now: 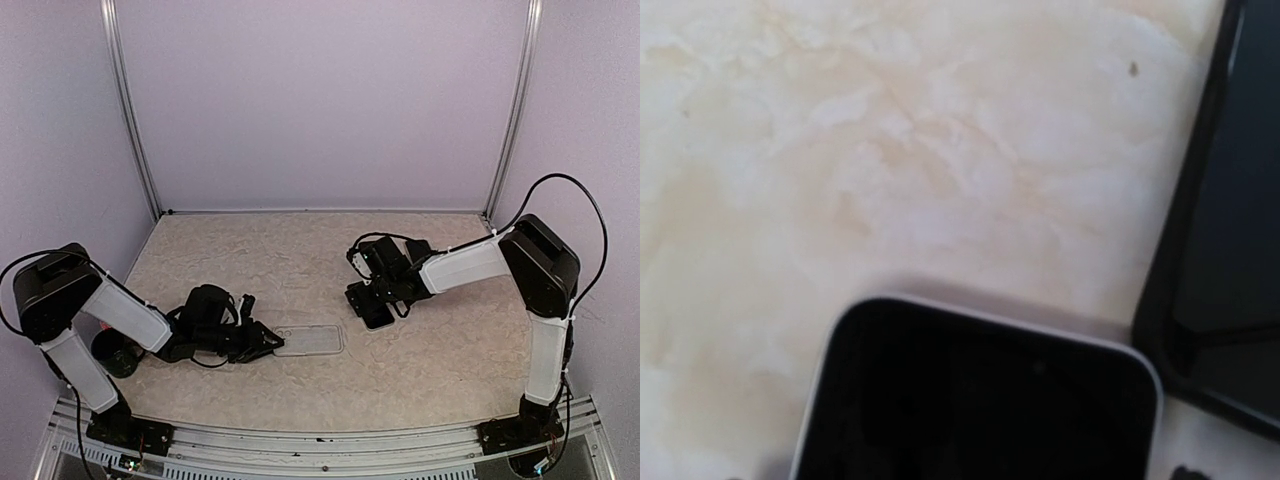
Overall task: Put the phone into the phone case
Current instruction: Rotate the phone at the center of the board, then pick up the phone at the center of the board.
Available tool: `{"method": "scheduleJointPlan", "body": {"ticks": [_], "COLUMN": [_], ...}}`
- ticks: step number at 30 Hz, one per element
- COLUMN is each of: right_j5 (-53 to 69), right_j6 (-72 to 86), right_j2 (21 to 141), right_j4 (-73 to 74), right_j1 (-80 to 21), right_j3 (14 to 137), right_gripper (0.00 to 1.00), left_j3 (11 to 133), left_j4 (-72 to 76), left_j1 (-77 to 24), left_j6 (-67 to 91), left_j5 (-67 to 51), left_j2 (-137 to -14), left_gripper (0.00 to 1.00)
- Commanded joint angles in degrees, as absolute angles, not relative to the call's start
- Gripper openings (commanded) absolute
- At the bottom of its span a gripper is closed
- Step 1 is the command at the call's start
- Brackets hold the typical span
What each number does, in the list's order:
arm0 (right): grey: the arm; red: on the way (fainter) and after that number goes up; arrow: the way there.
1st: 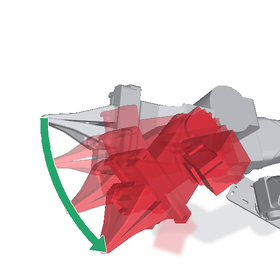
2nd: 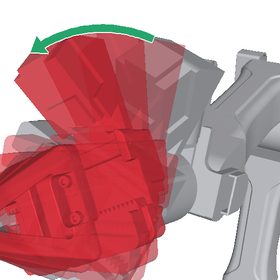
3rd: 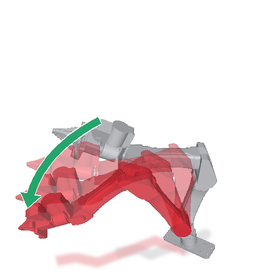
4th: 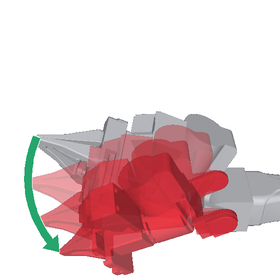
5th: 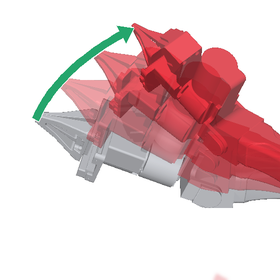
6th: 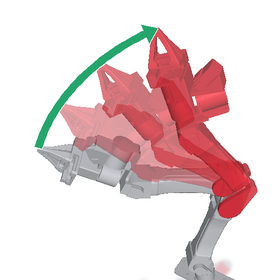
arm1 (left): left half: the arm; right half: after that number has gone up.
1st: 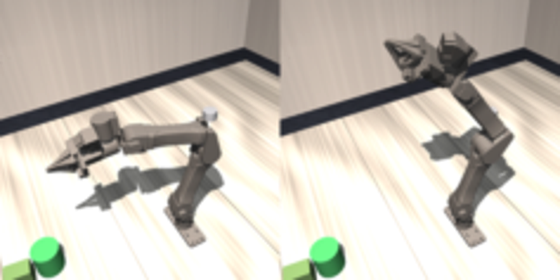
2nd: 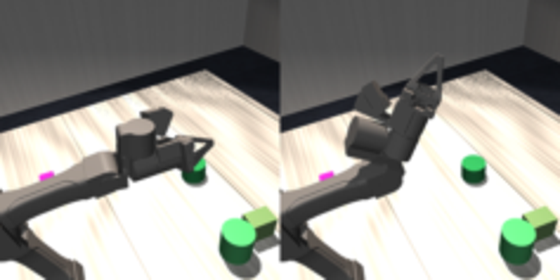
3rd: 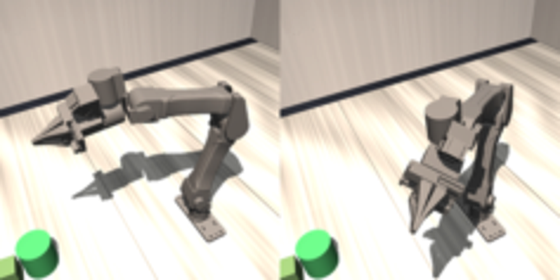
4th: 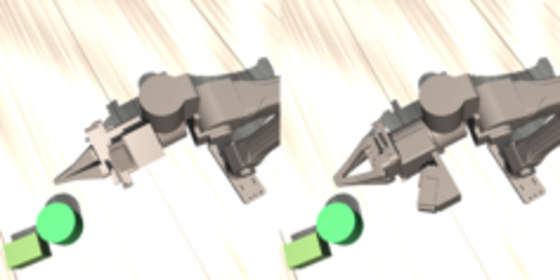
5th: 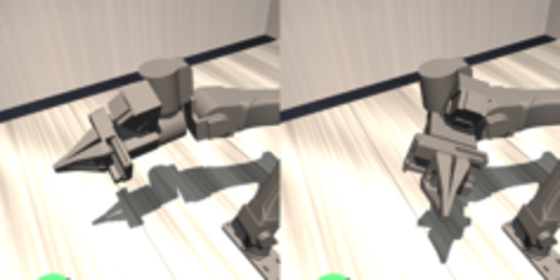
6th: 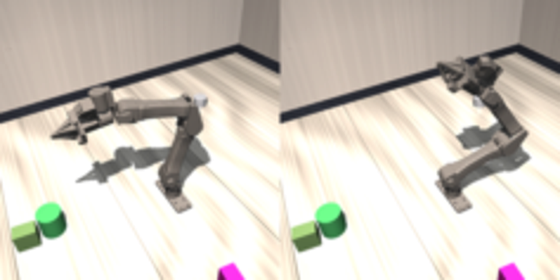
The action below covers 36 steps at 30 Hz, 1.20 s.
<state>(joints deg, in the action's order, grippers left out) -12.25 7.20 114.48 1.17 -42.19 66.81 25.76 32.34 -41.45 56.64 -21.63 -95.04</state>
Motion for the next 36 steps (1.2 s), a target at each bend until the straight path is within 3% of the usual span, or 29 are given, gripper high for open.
{"method": "scheduleJointPlan", "body": {"ticks": [1, 3, 5, 16, 19, 23, 31, 36], "right_j5": [-11.56, -11.3, -10.59, -4.56, -6.01, -7.62, -9.93, -5.17], "right_j6": [7.81, 7.97, 7.58, 3.46, 3.49, 5.1, 8.86, 10.03], "right_j2": [115.81, 115.55, 114.94, 109.09, 109.01, 107.78, 109.75, 111.12], "right_j4": [3.25, 3.24, 2.77, -2.72, -0.79, -0.7, 3.14, 2.97], "right_j1": [-41.55, -41.65, -41.58, -41.65, -41.57, -41.29, -39.57, -37.89], "right_j3": [67.75, 67.32, 66.5, 61.67, 62.98, 63.12, 66.41, 66.49], "right_gripper": [0.85, 0.79, 0.66, 0.63, 0.7, 0.86, 0.95, 0.98], "left_j3": [24.5, 24.2, 23.93, 23.3, 23.19, 22.9, 22.49, 22.41], "left_j4": [36.25, 37.16, 38.65, 39.88, 39.86, 39.98, 39.99, 39.82], "left_j1": [-40.83, -40.78, -40.78, -40.68, -40.69, -40.69, -40.64, -40.67], "left_j6": [57.28, 57.57, 58.0, 58.45, 58.45, 58.47, 58.45, 58.3], "left_j5": [-22.54, -22.53, -22.65, -22.68, -22.54, -22.4, -22.39, -22.29], "left_j2": [-95.8, -95.88, -96.21, -95.83, -95.56, -95.38, -94.72, -94.24], "left_gripper": [0.35, 0.35, 0.35, 0.36, 0.35, 0.35, 0.35, 0.35]}}
